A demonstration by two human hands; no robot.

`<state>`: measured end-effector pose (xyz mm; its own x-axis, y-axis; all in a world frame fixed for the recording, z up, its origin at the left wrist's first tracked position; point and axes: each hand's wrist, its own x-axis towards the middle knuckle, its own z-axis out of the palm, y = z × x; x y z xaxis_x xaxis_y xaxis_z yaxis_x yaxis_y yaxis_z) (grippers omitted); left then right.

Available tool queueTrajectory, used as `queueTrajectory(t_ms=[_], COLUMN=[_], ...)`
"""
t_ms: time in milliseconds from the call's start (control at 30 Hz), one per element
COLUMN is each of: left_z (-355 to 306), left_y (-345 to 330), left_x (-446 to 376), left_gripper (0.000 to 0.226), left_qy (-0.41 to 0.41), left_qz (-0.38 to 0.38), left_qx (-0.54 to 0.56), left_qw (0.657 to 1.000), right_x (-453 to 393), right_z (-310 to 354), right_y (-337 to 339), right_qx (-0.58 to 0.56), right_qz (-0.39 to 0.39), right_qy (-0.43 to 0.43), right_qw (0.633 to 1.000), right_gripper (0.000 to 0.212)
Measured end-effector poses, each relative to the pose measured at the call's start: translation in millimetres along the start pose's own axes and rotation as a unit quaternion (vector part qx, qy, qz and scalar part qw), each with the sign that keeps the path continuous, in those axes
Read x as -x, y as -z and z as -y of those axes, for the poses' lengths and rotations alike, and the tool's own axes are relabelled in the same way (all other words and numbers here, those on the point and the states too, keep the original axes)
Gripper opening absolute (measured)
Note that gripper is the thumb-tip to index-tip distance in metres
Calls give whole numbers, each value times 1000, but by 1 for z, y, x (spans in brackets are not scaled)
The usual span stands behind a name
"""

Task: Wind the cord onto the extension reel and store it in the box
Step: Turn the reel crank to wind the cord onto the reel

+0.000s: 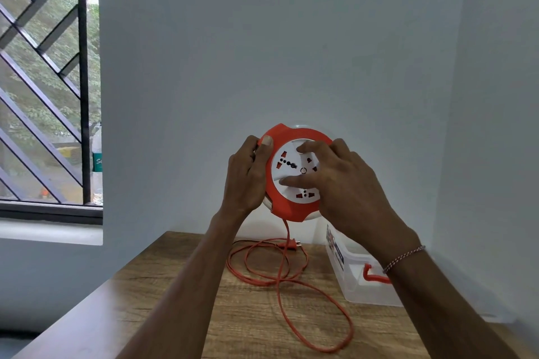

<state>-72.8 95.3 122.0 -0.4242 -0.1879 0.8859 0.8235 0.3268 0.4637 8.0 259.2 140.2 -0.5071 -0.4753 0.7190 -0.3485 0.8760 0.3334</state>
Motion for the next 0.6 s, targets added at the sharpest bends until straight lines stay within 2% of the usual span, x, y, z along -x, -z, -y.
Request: queueTrajectory(t_ms=[200,433,600], left_z=[-2,-2,-2], left_y=[0,0,-1], left_x=[1,2,2], left_gripper=[29,42,33], left_qy=[12,18,12], left_qz=[7,7,12], left_qx=[0,9,5], left_qw=[1000,1000,1000], right_x=[2,3,1], right_z=[0,-5,-2], right_y=[-8,-20,-19], right_qx=[0,-26,-91], right_qz=[-33,-106,-131], right_qy=[-35,-86,-134], right_qw=[999,990,978], right_gripper=[62,58,67])
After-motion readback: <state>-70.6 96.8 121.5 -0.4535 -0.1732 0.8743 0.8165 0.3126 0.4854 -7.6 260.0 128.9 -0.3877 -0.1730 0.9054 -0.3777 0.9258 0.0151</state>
